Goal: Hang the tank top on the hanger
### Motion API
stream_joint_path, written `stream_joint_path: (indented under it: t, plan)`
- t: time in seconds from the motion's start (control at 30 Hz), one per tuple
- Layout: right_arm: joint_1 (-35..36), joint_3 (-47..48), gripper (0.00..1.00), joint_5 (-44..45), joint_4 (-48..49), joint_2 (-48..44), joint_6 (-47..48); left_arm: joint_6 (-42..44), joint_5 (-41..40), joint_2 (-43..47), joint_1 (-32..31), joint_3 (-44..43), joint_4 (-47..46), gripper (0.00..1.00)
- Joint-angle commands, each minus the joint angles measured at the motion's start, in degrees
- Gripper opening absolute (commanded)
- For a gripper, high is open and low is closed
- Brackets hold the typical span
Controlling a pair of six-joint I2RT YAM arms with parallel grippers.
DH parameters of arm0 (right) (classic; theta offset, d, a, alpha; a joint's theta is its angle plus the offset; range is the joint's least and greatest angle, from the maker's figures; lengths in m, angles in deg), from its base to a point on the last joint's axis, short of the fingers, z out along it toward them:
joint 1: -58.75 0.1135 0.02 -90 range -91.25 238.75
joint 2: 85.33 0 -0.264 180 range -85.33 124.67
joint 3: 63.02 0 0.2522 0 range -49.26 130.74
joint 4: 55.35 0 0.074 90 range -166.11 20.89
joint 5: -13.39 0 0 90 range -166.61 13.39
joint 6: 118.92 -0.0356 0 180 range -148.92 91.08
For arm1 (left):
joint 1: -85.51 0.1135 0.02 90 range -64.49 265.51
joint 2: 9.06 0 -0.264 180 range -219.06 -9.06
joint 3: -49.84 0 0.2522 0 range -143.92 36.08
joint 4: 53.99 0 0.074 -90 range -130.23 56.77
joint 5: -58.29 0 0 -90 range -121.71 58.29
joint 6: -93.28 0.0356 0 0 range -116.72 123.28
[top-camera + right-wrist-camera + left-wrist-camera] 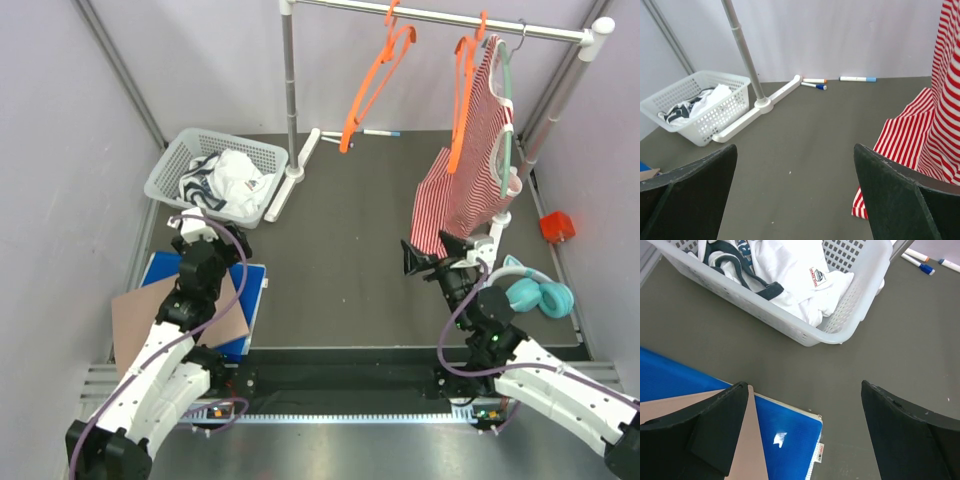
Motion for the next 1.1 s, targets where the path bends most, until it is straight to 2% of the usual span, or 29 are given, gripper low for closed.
stream_joint_path:
  t: [0.0,0.13,0.23,0.27,0.33,0.37,0.43,0.5,0.63,0.7,0.8,0.97,1.07]
  plan:
    - [0.49,1.54,1.0,0.68,1.43,3.71,-1.34,1.5,1.6,-2.93,-0.14,-3.4,-3.26,0.99]
    - [0.49,2.42,1.0,-1.51,2.04,6.53,-3.1,4.66,4.6,-11.78,-0.14,-8.83,-8.36,0.99]
    - [0.49,2.68,1.0,-3.1,2.14,7.76,-3.63,6.69,0.41,-21.35,0.12,-15.86,-4.35,0.99]
    - [0.49,2.86,1.0,-3.36,1.87,8.02,-3.71,6.86,-0.22,-23.75,1.6,-20.85,-4.06,0.99]
    - [0.49,2.77,1.0,-3.37,1.52,7.94,-4.24,6.17,3.25,-29.36,4.59,-24.31,-4.14,0.99]
    - [0.49,2.6,1.0,-3.28,1.52,7.68,-4.24,4.6,5.29,-31.05,8.09,-27.2,-4.49,0.99]
    - [0.49,2.42,1.0,-3.19,1.61,7.59,-4.16,4.49,5.14,-36.83,10.22,-30.72,-5.72,0.99]
    - [0.49,2.42,0.99,-2.84,1.52,7.76,-4.07,5.89,4.17,-41.94,10.41,-38.01,-4.15,0.99]
    - [0.4,2.77,1.0,-1.26,0.99,8.29,-3.98,8.88,1.44,-58.52,11.02,-50.67,3.22,0.97]
    - [0.49,2.68,1.0,-0.99,0.91,8.55,-3.98,9.24,1.88,-62.42,11.37,-53.14,4.47,0.95]
    - [0.49,2.42,1.0,-0.82,1.43,8.82,-4.24,10.03,4.77,-67.44,11.72,-54.46,1.31,0.93]
    - [0.49,2.51,1.0,-0.82,1.7,9.61,-4.33,9.5,5.31,-75.35,11.99,-59.83,3.41,0.89]
    - [0.49,2.42,1.0,-0.9,1.61,9.61,-4.33,9.15,5.39,-76.68,12.43,-59.48,1.92,0.81]
